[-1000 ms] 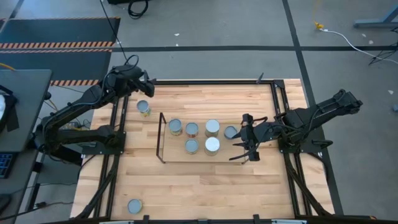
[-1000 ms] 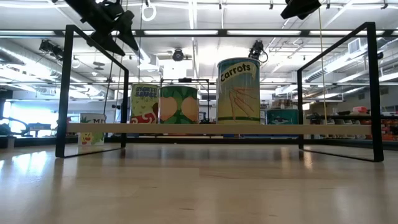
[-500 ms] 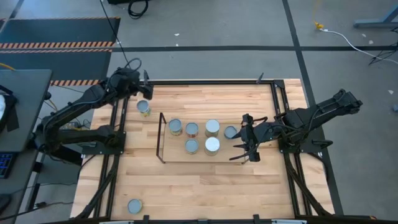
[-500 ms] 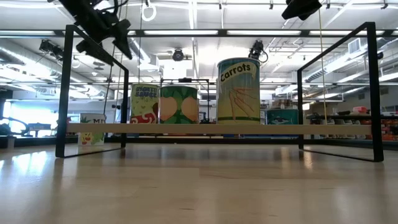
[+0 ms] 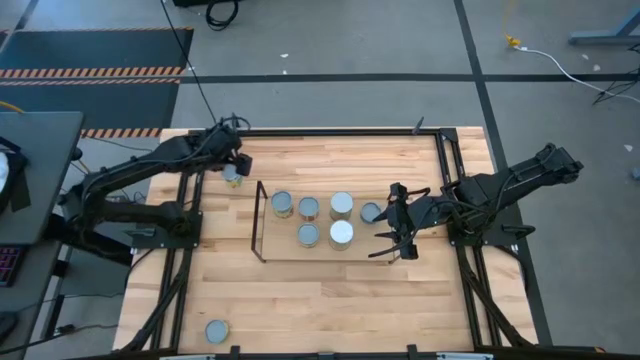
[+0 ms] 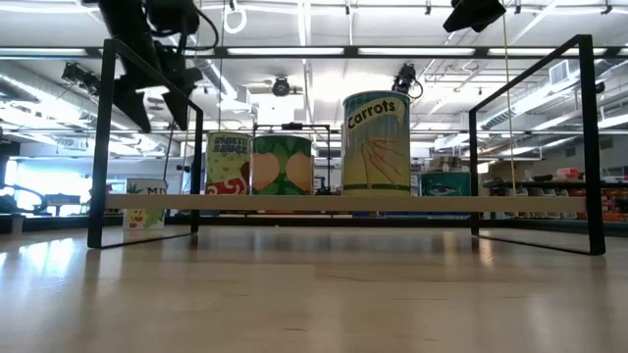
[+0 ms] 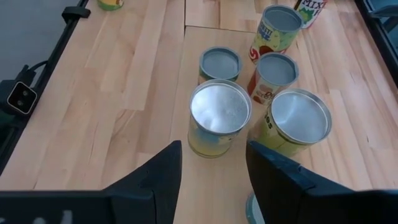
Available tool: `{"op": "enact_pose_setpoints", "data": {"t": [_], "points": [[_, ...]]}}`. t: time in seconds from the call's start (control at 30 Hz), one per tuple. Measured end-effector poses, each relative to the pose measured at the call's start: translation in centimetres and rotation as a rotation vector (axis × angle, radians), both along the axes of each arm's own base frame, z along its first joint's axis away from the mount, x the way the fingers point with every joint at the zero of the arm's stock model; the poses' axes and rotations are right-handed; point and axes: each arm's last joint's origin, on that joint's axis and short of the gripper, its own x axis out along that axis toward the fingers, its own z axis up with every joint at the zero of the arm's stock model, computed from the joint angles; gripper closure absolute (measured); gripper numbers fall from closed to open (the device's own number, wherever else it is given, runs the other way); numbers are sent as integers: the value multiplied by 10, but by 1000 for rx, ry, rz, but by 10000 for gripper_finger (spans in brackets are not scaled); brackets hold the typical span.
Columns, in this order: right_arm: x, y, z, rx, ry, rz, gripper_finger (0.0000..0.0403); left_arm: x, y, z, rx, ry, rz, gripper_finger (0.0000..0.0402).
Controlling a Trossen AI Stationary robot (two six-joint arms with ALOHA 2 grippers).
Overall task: Pick and place cans onto a shelf
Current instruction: Put the white can on the shelf aligned with the green can
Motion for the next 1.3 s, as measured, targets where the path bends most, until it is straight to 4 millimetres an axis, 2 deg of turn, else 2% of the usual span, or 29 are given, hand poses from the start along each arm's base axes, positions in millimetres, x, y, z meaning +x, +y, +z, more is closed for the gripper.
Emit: {"op": "enact_pose_setpoints", "data": {"t": [0.13,0.23,0.37,0.7,1.0,1.17,1.3], "points": [[0,0,0,-1,3,0,217,4,1,-20,-59,9,-7,8],[0,0,0,-2,5,3,217,-5,1,-44,-68,76,61,8],[-1,1,-1,-3,9,5,217,-10,-1,-60,-59,104,97,8],[-1,1,-1,5,10,2,217,-10,-1,-82,-52,75,88,8],[-1,0,-1,7,9,-2,217,-16,-1,-113,-40,19,104,8],[-1,0,-1,7,9,-2,218,-14,2,-113,-7,10,60,12],[-1,0,-1,6,9,-2,218,-14,2,-114,-8,18,50,35]]}}
